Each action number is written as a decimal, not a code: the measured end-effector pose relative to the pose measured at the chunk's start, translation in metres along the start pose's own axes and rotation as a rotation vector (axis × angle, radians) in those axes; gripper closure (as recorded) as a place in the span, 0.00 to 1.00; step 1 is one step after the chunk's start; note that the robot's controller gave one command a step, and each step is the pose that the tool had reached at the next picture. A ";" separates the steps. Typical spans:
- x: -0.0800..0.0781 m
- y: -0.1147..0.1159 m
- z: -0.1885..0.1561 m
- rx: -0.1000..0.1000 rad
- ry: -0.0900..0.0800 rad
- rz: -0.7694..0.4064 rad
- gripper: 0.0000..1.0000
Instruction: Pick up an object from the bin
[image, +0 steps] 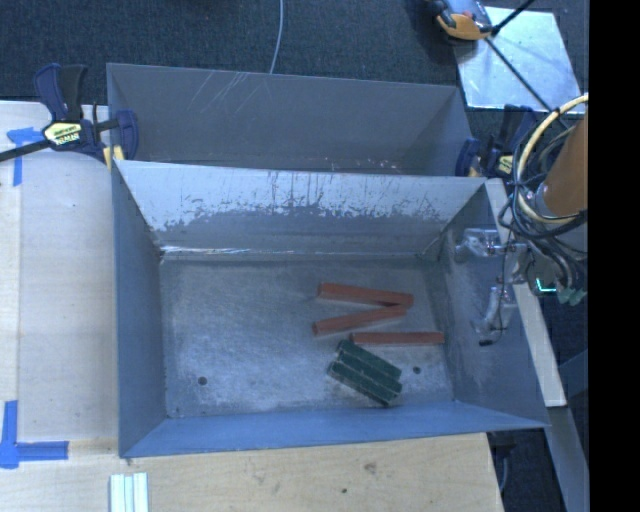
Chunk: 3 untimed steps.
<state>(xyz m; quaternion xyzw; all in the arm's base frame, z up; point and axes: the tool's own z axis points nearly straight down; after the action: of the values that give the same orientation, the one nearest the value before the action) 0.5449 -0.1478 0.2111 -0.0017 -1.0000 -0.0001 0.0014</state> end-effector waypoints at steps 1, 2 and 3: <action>-0.002 0.001 -0.003 0.001 -0.007 -0.003 0.00; 0.005 0.020 0.018 0.006 -0.015 -0.059 0.00; -0.007 0.035 0.086 0.001 -0.011 -0.148 0.00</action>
Offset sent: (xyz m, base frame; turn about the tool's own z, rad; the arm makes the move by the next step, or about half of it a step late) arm -0.0280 0.0813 -0.0809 -0.2210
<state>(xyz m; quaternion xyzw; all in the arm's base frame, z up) 0.5523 -0.1126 0.1248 0.0721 -0.9974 0.0004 -0.0043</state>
